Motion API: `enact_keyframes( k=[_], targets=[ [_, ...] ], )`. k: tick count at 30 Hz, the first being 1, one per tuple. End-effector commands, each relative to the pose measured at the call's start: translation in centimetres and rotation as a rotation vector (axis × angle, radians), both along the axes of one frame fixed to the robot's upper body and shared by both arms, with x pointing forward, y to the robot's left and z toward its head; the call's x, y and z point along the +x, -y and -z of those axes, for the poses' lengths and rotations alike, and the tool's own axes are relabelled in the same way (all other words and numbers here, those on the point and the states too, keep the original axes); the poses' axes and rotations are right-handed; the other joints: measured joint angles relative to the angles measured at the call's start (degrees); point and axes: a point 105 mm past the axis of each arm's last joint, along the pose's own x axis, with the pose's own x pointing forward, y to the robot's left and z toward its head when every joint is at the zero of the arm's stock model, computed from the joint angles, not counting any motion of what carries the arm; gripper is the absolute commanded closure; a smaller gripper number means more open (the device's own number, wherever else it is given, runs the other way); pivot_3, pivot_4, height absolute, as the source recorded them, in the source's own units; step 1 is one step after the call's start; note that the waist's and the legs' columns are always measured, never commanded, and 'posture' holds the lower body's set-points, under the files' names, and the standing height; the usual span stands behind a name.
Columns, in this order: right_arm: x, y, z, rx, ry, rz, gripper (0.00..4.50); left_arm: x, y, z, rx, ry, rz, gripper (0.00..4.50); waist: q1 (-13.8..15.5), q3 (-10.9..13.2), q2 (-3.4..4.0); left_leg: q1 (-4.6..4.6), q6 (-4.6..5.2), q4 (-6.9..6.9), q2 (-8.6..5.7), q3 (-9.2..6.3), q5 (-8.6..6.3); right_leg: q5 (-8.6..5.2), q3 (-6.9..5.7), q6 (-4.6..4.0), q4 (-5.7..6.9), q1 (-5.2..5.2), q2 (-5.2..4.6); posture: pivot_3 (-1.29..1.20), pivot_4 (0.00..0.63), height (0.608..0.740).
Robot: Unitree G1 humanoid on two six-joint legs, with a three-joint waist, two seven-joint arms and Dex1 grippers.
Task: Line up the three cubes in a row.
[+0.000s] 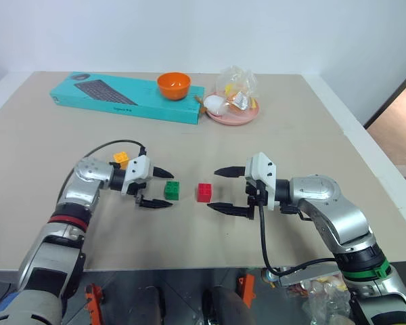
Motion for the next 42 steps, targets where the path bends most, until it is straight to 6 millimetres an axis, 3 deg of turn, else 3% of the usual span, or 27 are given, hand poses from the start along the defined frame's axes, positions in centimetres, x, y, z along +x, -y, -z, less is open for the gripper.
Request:
enact_keyframes(
  k=[1, 8, 15, 30, 42],
  targets=[
    [0.0, 0.2, -1.3, 0.027, 0.047, -0.012, 0.00, -0.6, -1.7, -4.0, -0.099, 0.013, -0.094, 0.03, -0.07, 0.00, 0.00, 0.00, 0.00, 0.00, 0.03, 0.01, 0.00, 0.00, 0.02, 0.00, 0.01, -0.01, 0.00, 0.00, 0.150, 0.740],
    [0.0, 0.5, -1.4, 0.030, 0.050, -0.024, 0.00, -1.9, -5.8, -6.6, -0.285, -0.021, -0.460, 0.03, -0.11, 0.01, 0.02, 0.09, -0.01, -0.01, 0.17, -0.08, 0.01, -0.03, 0.12, -0.01, 0.07, 0.07, -0.03, 0.00, 0.150, 0.740],
    [0.9, -0.2, -1.9, 0.037, 0.067, -0.051, 0.00, 0.0, -8.6, -6.5, -0.350, 0.095, -0.702, 0.03, 0.12, 0.01, 0.02, 0.27, 0.10, 0.13, 0.05, -0.11, 0.09, 0.09, -0.05, 0.08, 0.04, 0.43, -0.26, 0.00, 0.150, 0.740],
    [0.6, 0.4, -1.5, -0.001, 0.081, -0.029, 0.00, 4.8, -9.8, -4.7, -0.199, -0.034, -0.659, 0.03, 0.21, 0.01, 0.02, 0.20, 0.13, 0.10, -0.14, -0.06, 0.10, 0.10, -0.19, 0.12, -0.02, 0.39, -0.22, 0.00, 0.150, 0.740],
    [0.4, 1.0, -1.6, -0.003, 0.086, 0.018, 0.00, 6.1, -10.3, -2.7, -0.005, -0.045, -0.676, 0.03, 0.09, 0.01, 0.01, 0.16, 0.13, 0.10, -0.12, -0.06, 0.10, 0.10, -0.19, 0.11, -0.02, 0.33, -0.21, 0.00, 0.150, 0.740]
  ],
)
